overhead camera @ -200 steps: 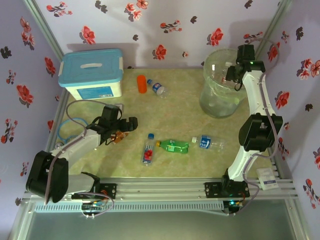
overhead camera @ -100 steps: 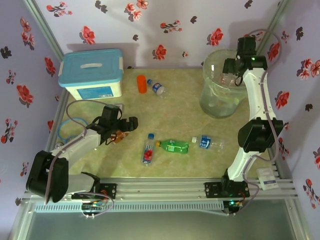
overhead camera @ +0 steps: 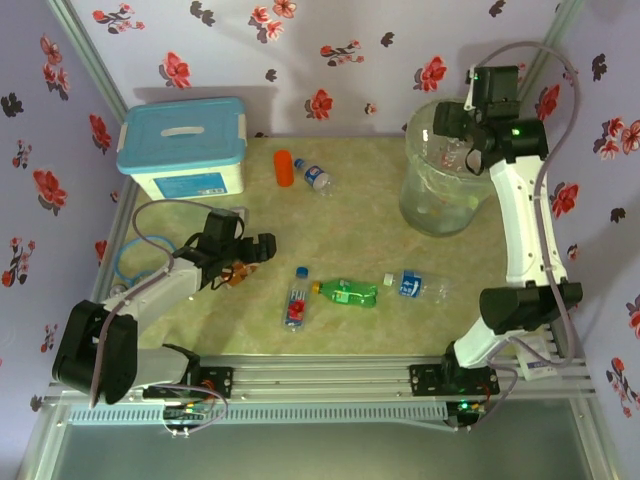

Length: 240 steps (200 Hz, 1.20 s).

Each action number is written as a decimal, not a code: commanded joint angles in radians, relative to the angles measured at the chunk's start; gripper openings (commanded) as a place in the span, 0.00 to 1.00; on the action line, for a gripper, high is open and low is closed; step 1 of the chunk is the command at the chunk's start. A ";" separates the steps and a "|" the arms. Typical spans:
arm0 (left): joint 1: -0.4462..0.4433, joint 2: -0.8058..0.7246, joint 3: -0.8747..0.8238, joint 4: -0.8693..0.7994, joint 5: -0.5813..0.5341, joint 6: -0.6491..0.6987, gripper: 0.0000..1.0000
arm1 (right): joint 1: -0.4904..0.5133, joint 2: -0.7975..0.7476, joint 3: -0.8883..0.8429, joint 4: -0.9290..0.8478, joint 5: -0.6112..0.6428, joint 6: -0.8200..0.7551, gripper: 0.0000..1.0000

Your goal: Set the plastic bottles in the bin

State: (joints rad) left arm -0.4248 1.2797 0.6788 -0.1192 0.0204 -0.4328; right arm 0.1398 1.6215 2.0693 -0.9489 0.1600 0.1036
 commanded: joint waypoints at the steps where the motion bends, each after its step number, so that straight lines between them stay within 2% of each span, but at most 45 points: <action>1: 0.009 0.013 0.018 0.022 0.013 -0.012 1.00 | 0.056 -0.031 0.022 -0.023 -0.041 -0.032 0.79; 58: 0.008 -0.003 0.010 0.018 0.013 -0.011 1.00 | 0.288 -0.031 0.013 -0.073 -0.015 -0.153 0.75; 91: 0.010 -0.007 0.022 0.003 0.014 -0.009 1.00 | 0.394 0.102 0.059 -0.088 -0.046 -0.205 0.74; 144: 0.009 -0.100 0.017 -0.099 -0.019 0.013 1.00 | 0.406 0.405 0.164 -0.033 -0.129 -0.225 0.78; 189: 0.013 -0.168 0.017 -0.156 -0.047 0.015 1.00 | 0.405 0.715 0.363 0.006 -0.175 -0.211 0.82; 240: 0.021 -0.215 -0.006 -0.153 -0.048 0.000 1.00 | 0.397 0.879 0.388 0.138 -0.200 -0.133 0.85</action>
State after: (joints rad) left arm -0.4164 1.0924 0.6781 -0.2485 -0.0078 -0.4355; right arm 0.5442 2.4565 2.4176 -0.8860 -0.0044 -0.0772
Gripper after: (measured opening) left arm 0.995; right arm 0.849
